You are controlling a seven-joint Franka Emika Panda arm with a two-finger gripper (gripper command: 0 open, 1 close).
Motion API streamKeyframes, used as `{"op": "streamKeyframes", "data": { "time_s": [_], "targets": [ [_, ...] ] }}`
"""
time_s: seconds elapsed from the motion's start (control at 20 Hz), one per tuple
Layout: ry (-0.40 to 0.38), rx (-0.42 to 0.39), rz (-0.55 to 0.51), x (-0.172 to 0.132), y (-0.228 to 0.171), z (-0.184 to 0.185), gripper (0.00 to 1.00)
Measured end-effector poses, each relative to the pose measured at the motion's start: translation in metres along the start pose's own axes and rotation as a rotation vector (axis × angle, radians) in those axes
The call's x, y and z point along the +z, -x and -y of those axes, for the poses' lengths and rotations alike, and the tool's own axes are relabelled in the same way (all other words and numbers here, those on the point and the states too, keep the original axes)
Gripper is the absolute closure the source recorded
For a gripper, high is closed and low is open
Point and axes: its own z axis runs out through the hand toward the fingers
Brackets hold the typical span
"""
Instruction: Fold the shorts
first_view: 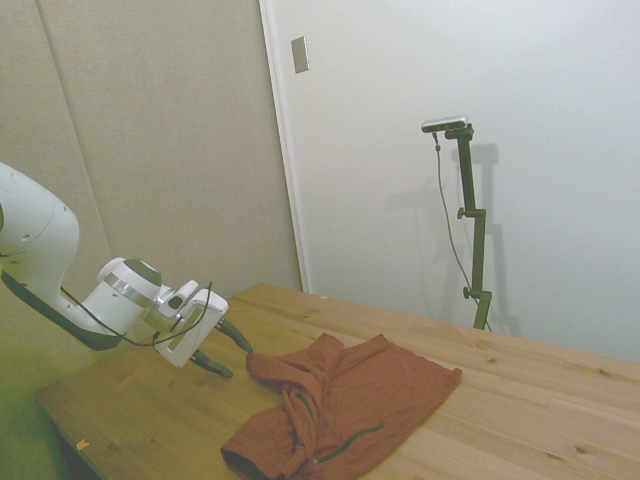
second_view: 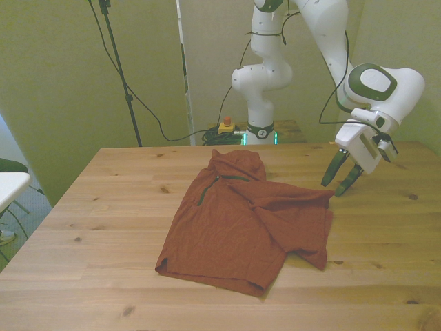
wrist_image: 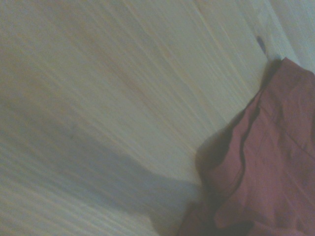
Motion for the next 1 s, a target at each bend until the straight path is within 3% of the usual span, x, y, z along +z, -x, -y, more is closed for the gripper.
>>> {"op": "streamKeyframes", "data": {
  "time_s": [0.4, 0.45, 1.0],
  "targets": [
    [0.011, 0.012, -0.017, 0.014, -0.016, 0.004, 0.00],
    [0.011, 0.016, -0.017, 0.016, -0.019, 0.005, 1.00],
    [0.051, 0.045, -0.008, 0.044, -0.032, -0.005, 1.00]
  ]
}}
